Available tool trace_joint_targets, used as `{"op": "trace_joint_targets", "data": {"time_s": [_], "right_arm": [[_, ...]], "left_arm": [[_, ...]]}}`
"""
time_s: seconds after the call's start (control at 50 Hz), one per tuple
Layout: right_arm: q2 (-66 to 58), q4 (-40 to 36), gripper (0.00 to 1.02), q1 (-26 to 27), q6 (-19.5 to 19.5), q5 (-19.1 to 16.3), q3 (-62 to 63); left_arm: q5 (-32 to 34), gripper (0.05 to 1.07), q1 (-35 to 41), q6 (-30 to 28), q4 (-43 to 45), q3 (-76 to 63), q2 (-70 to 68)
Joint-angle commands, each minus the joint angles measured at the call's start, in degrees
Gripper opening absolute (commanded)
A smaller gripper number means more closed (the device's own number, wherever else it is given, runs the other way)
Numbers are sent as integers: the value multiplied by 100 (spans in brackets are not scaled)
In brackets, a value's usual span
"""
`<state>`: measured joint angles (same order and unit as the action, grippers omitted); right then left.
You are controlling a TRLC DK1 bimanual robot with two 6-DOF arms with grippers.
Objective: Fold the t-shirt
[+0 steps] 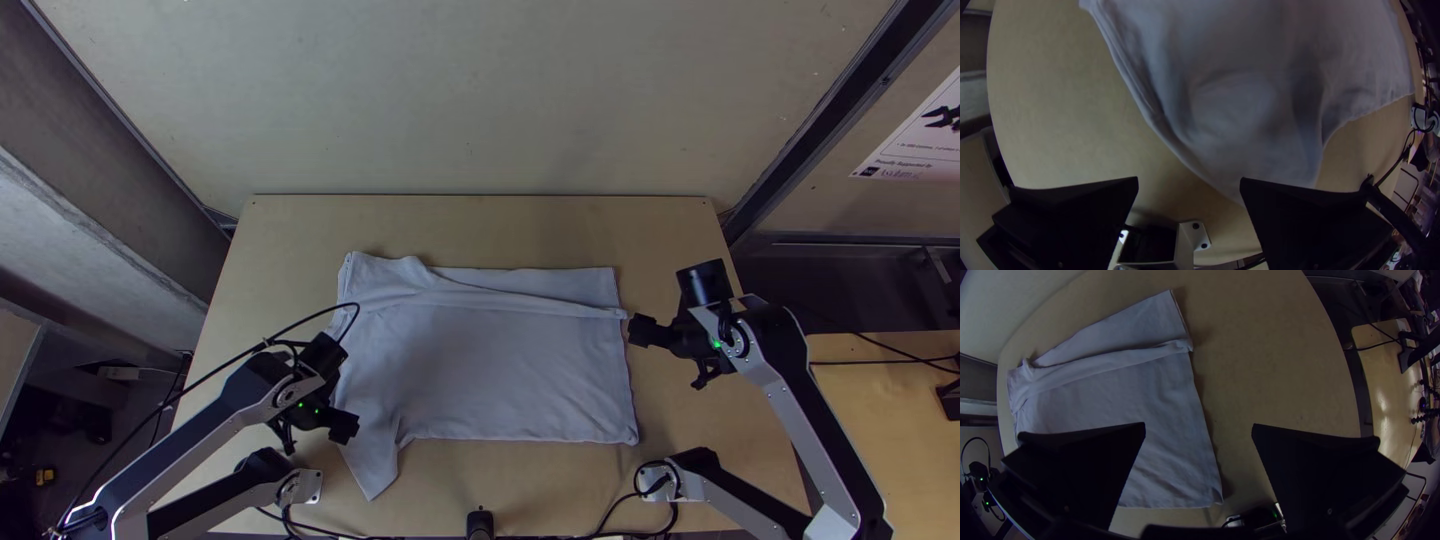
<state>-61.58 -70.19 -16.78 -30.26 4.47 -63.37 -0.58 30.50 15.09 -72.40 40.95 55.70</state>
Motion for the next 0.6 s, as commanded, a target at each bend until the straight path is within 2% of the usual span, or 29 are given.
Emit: {"op": "trace_joint_targets", "data": {"time_s": [0.0, 0.22, 0.28, 0.44, 0.54, 0.58], "right_arm": [[23, -91, 97, -36, -156, -25, 88], [32, -29, 95, -36, -164, -25, 220], [50, 23, 92, -36, -164, -34, 273], [76, 85, 92, -45, -156, -280, 458], [120, 85, 92, -45, -156, -385, 545], [138, 85, 92, -45, -156, -394, 572]], "left_arm": [[216, 101, 61, 398, -160, -280, 160], [234, 101, 378, 758, -28, -527, 406], [225, 96, 378, 776, 33, -588, 433], [234, 94, 501, 758, 306, -746, 485], [234, 80, 641, 767, 516, -764, 661], [234, 78, 685, 776, 587, -746, 749]]}}
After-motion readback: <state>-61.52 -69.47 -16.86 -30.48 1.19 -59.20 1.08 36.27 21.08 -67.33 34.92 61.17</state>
